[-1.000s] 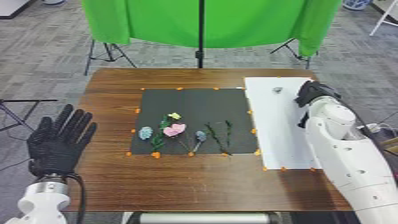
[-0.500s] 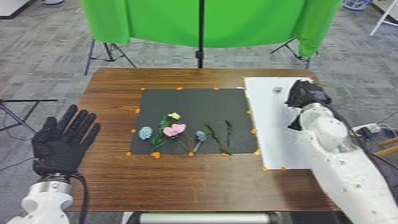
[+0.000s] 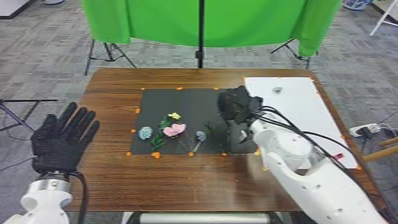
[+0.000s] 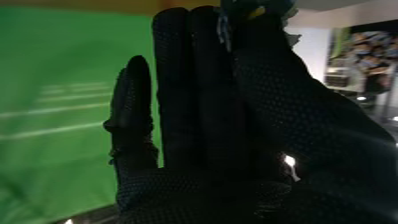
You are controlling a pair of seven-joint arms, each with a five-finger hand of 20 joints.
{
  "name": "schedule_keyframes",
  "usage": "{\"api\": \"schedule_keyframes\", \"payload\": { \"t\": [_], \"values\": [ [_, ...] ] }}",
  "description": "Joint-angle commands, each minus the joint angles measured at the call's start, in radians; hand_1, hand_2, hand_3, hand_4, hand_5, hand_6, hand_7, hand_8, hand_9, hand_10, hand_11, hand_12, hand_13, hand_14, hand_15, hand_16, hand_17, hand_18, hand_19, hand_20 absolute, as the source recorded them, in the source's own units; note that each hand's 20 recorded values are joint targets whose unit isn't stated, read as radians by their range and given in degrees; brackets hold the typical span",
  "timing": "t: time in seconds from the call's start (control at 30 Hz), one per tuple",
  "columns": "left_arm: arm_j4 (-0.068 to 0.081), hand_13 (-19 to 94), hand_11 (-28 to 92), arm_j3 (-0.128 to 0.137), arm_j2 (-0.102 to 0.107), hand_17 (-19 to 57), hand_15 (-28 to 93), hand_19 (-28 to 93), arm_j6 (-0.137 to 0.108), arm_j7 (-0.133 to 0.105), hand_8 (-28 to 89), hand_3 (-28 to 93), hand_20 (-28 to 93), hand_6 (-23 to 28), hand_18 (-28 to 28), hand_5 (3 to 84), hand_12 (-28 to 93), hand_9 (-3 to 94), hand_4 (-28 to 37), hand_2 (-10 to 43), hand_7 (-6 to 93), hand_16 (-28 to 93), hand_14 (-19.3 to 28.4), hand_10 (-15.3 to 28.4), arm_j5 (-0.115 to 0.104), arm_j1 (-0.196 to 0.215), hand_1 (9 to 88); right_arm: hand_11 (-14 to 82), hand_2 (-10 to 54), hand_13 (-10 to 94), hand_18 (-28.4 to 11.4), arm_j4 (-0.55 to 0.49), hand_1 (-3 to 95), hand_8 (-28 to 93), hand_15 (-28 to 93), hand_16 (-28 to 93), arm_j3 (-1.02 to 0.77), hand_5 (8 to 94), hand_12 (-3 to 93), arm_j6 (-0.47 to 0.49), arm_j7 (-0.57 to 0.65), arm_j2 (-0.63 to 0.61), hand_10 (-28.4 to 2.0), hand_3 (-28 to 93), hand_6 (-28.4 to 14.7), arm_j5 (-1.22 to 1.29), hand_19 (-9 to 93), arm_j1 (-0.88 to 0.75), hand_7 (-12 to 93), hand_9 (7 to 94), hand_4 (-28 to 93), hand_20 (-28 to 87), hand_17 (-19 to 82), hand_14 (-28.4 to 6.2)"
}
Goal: Arrange flowers
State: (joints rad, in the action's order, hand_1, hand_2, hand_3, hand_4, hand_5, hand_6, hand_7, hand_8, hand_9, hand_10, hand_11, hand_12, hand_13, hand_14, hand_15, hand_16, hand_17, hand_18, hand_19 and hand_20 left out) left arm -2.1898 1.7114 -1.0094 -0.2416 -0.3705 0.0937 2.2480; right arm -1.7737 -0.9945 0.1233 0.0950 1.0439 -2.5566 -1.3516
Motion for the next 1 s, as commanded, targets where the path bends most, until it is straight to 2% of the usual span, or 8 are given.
{"api": "schedule_keyframes", "payload": {
  "t": [0.03,0.27,0.4,0.47,0.57,0.77,0.9,1.0],
  "values": [
    [0.015,33,17,-0.025,-0.005,-4.8,20,33,-0.014,0.008,-9,80,14,8.1,13.3,44.3,10,38.9,-28.3,9.2,10.3,-2,12.8,13.8,-0.006,-0.04,29.2,4.5,-9.5,68,-18.3,0.026,60.5,1,21,40,-0.011,79.1,33.1,0.037,0.033,0.036,-9.5,68,1.9,-0.036,74,-0.017,27,83.3,-28,39,27,-5.7],
    [0.014,33,18,-0.03,-0.005,-4.8,22,33,-0.009,0.009,-9,80,14,8.1,13.2,44.4,10,39.2,-28.3,9.3,10.4,-2,12.8,13.8,-0.01,-0.044,29.3,5.8,-9.5,66,-18.6,0.004,60.5,0,22,39,-0.019,77.1,29.0,0.111,0.034,0.039,-9.7,69,2.0,-0.043,74,-0.036,25,79.0,-28,39,27,-6.3],
    [0.009,33,18,-0.023,-0.006,-4.8,22,33,-0.01,0.006,-9,79,14,8.1,13.3,44.4,10,39.1,-28.3,9.0,10.3,-2,12.8,13.8,-0.012,-0.03,29.1,12.4,-9.5,64,-18.9,-0.017,58.5,-2,25,35,-0.027,72.2,20.4,0.13,0.036,0.039,-10.9,70,1.8,-0.038,74,-0.05,21,72.8,-28,39,26,-7.2],
    [0.007,33,18,-0.019,-0.006,-4.8,22,33,-0.008,0.005,-9,79,14,8.1,13.3,44.4,10,39.1,-28.3,8.9,10.3,-2,12.8,13.9,-0.012,-0.022,29.0,14.0,-9.5,62,-19.2,-0.026,54.5,-4,27,32,-0.03,69.5,16.7,0.136,0.038,0.04,-11.5,76,1.5,-0.031,74,-0.052,19,69.9,-28,39,26,-8.0],
    [0.009,33,18,-0.017,-0.006,-4.8,22,33,-0.004,0.007,-9,79,14,8.0,13.3,44.3,10,39.1,-28.3,8.9,10.3,-2,12.9,13.9,-0.008,-0.023,28.9,13.7,-9.5,61,-19.4,-0.044,50.6,-12,31,25,-0.042,66.5,16.0,0.152,0.045,0.043,-12.1,80,1.2,-0.005,74,-0.054,18,67.8,-28,38,25,-9.0],
    [0.013,33,17,-0.028,-0.008,-4.8,22,33,-0.001,0.014,-9,79,14,8.1,13.3,44.3,10,39.0,-28.3,9.0,10.3,-2,12.9,14.0,-0.009,-0.033,28.7,11.2,-9.5,59,-20.0,-0.086,46.2,-13,33,22,-0.075,63.0,14.8,0.16,0.099,0.038,-13.2,81,-0.1,0.053,75,-0.069,16,62.9,-28,39,24,-10.3],
    [0.013,33,17,-0.029,-0.01,-4.8,21,33,0.001,0.016,-9,79,14,8.1,13.2,44.2,10,39.0,-28.3,9.0,10.1,-2,12.9,14.0,-0.007,-0.036,28.6,11.2,-9.5,57,-20.3,-0.104,43.6,-12,34,22,-0.119,61.8,14.7,0.117,0.132,0.019,-13.3,81,-0.9,0.078,76,-0.077,15,61.7,-28,40,24,-11.2],
    [0.012,33,17,-0.027,-0.011,-4.8,22,33,0.0,0.011,-9,79,14,8.1,13.2,44.2,10,39.0,-28.3,8.9,10.1,-2,12.9,13.9,-0.007,-0.033,28.5,11.0,-9.5,56,-20.4,-0.043,41.7,-12,34,21,-0.147,61.3,14.6,0.024,0.177,0.015,-13.6,80,-1.2,0.053,76,-0.038,15,60.8,-28,40,24,-11.7]
  ]
}}
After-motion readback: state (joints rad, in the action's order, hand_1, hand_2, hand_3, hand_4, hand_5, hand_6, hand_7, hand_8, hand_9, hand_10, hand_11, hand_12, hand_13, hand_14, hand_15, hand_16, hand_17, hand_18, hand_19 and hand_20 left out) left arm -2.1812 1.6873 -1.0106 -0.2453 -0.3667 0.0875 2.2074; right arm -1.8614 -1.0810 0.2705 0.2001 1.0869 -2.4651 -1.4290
